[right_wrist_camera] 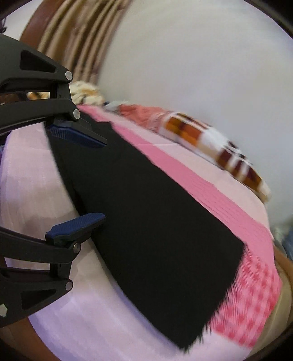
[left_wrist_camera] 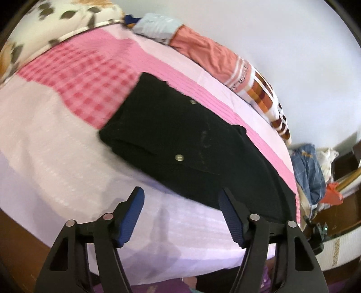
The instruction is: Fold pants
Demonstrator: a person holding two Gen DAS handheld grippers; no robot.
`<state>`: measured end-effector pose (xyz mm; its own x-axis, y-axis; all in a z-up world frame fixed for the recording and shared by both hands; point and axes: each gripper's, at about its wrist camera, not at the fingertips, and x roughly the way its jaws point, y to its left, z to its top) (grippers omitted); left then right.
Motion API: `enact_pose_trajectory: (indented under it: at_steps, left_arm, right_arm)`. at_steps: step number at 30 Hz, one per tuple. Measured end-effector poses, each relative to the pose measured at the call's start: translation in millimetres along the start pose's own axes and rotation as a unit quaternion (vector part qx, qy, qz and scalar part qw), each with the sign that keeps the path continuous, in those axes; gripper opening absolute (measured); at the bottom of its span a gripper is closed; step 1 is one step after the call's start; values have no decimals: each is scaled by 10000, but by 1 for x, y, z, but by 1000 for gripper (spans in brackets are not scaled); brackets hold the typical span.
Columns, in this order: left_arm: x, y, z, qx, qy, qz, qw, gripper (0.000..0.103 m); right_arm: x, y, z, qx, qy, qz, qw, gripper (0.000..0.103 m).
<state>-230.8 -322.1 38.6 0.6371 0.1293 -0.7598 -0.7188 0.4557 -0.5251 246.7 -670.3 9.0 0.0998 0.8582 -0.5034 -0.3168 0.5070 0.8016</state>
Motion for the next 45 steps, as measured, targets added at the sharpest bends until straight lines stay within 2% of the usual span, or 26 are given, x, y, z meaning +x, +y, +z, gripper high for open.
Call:
enact_pose_trajectory:
  at_steps: [3,5,8,10,13,16,19,24,27,30,31,32,33,34,36,39,42,44,45]
  left_arm:
    - [0,20,0,-192,45,-39,9998,55]
    - [3,31,2,-270,110,-75,9995,42]
    - [10,40,11,-268,124,-133,9995,29]
    - [20,42,17,-181,236,6,9996,28]
    - [30,51,22,-415,350,-164,9984,28]
    - [30,53,29,-458,217,-196,9985,28]
    - [31,50,36,-320,128,105,9994,14]
    - [35,52,42,-380,18,157,9992,13]
    - [25,41,49,-115,-212,241,9994,13]
    - [31,51,58,-234,-202,480,9984,13]
    - [32,60,58,-425,-175,500,9977,11]
    - [30,65,58,-500,-208,582,9968,5]
    - [25,70,58,-481,-312,859,9947,5]
    - [20,76,60,-494,-387,948,9935,5]
    - [18,88,63,-702,-266,582,9955,5]
    - [6,70,63,-195,-443,878,9950,5]
    - [-5,43,59,76,-490,508,9975,5]
    - [-2,22,48,263,-291,52,9992,7]
    - [5,12,42,360,-84,-52,9993,7]
  right_arm:
    - [10,21,-3,-148,177,24,9997,58]
    - [15,33,-2,-165,215,128,9995,59]
    - [25,47,-6,-211,304,187,9991,61]
    - [32,53,-10,-208,423,210,9987,61]
    - [41,58,-20,-194,593,208,9978,61]
    - [48,58,-26,-143,714,156,9972,62]
    - [52,55,-30,-16,803,144,9967,63]
    - [60,57,-34,49,906,193,9957,63]
    - [61,62,-37,-46,948,172,9953,64]
    - [65,63,-40,-25,1052,188,9943,64]
    - [65,63,-41,-12,1080,187,9940,64]
    - [65,63,-42,-5,1092,201,9938,64]
    - [65,64,-43,-7,1090,214,9938,64]
    - [64,64,-44,-16,1093,225,9938,65]
    - [68,63,-44,-7,1138,226,9932,66]
    - [72,61,-45,176,1204,438,9916,67]
    - [78,66,-52,365,1452,970,9840,68]
    - [86,71,-64,550,1658,1408,9745,68]
    - [94,74,-72,689,1835,1604,9674,68]
